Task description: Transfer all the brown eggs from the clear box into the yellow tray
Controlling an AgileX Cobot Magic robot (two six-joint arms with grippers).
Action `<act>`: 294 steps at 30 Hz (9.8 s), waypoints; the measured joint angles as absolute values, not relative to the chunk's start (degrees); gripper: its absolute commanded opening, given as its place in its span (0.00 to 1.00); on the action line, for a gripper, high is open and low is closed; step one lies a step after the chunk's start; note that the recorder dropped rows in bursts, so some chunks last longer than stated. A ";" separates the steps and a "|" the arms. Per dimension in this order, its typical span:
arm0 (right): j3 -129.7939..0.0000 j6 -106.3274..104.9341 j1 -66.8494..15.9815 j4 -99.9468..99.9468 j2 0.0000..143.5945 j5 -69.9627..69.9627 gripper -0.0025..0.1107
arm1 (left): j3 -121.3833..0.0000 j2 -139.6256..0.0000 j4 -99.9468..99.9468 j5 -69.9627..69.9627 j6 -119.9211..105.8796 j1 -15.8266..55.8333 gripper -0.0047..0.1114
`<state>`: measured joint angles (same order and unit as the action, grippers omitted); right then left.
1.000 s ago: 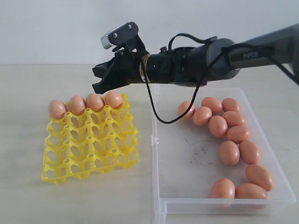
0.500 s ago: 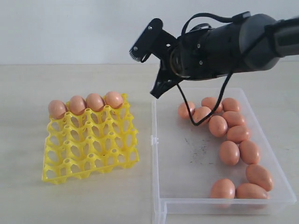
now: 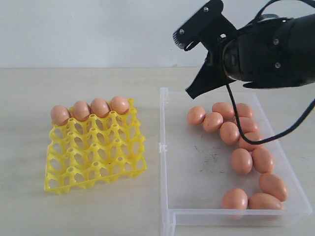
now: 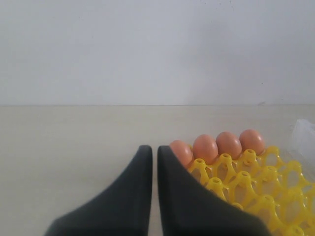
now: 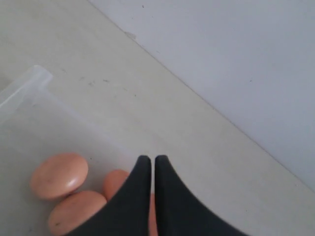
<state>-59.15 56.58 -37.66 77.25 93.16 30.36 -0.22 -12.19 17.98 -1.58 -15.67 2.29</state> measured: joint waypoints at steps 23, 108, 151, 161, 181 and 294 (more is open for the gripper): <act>-47.24 49.85 -27.32 61.80 86.71 24.68 0.02 | -0.22 -12.19 17.98 -1.58 -15.67 2.29 0.07; -44.38 -67.56 -29.72 -36.86 71.47 42.67 0.02 | -0.22 -12.19 17.98 -1.58 -15.67 2.29 0.07; -61.58 10.08 -21.76 -5.06 103.31 45.81 0.54 | -0.22 -12.19 17.98 -1.58 -15.67 2.29 0.07; -61.67 12.74 -21.76 -6.67 106.50 43.80 0.54 | -0.22 -12.19 17.98 -1.58 -15.67 2.29 0.07; -62.82 0.00 -21.76 -4.98 108.98 46.90 0.40 | -0.22 -12.19 17.98 -1.58 -15.67 2.29 0.07; -95.94 25.97 -45.76 42.13 144.72 -38.82 0.33 | -0.22 -12.19 17.98 -1.58 -15.67 2.29 0.07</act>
